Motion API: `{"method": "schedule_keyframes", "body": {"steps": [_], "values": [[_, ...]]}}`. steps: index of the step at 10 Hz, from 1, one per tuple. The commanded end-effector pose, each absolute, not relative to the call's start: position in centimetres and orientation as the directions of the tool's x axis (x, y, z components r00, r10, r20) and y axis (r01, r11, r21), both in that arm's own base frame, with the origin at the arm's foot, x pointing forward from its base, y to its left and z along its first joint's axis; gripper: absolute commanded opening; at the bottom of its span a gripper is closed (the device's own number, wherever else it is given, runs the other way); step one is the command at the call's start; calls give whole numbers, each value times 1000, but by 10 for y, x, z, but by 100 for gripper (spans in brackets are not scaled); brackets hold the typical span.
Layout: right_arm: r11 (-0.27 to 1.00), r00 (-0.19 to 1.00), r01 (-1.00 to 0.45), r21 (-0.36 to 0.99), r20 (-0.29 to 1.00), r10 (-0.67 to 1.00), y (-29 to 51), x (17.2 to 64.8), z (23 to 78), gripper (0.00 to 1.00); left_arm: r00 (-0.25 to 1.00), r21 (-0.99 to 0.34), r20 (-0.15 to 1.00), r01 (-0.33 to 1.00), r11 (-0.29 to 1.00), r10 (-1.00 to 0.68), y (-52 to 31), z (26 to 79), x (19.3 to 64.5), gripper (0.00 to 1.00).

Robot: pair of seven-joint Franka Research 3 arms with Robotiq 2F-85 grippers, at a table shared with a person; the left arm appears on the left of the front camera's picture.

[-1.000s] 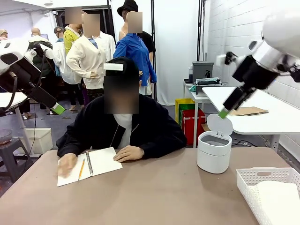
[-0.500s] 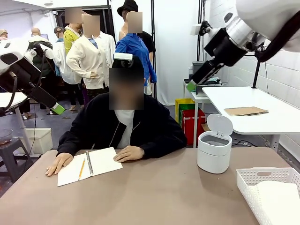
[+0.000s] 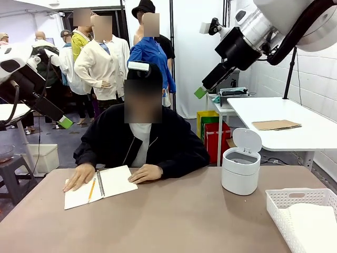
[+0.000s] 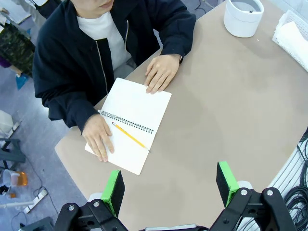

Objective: Sort the paper based on its condition.
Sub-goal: If a person hands you a paper, place it in the Organizing basket , and if it's crumpled, put it in the Trash can.

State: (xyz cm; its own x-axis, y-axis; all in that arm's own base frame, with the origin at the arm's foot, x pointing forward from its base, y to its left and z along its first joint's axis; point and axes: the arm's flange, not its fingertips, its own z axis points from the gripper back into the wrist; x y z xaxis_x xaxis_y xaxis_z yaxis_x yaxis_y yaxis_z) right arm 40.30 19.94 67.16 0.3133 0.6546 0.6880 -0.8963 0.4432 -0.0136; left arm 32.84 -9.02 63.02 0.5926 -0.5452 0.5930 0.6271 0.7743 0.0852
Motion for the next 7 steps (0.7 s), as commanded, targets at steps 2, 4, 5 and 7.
{"method": "schedule_keyframes", "body": {"steps": [2,4,5,7], "values": [[403,282,-915,-21,680,677,204,408,672,100,594,88,592,624,777,-544,-90,630,328,100],[389,277,-921,-17,673,685,202,407,671,100,594,88,592,624,777,-544,-90,630,328,100],[380,269,-925,-20,672,690,202,409,671,100,594,88,592,624,777,-544,-90,630,328,100],[366,262,-931,-15,672,693,201,404,670,100,594,88,592,624,777,-544,-90,630,328,100]]}}
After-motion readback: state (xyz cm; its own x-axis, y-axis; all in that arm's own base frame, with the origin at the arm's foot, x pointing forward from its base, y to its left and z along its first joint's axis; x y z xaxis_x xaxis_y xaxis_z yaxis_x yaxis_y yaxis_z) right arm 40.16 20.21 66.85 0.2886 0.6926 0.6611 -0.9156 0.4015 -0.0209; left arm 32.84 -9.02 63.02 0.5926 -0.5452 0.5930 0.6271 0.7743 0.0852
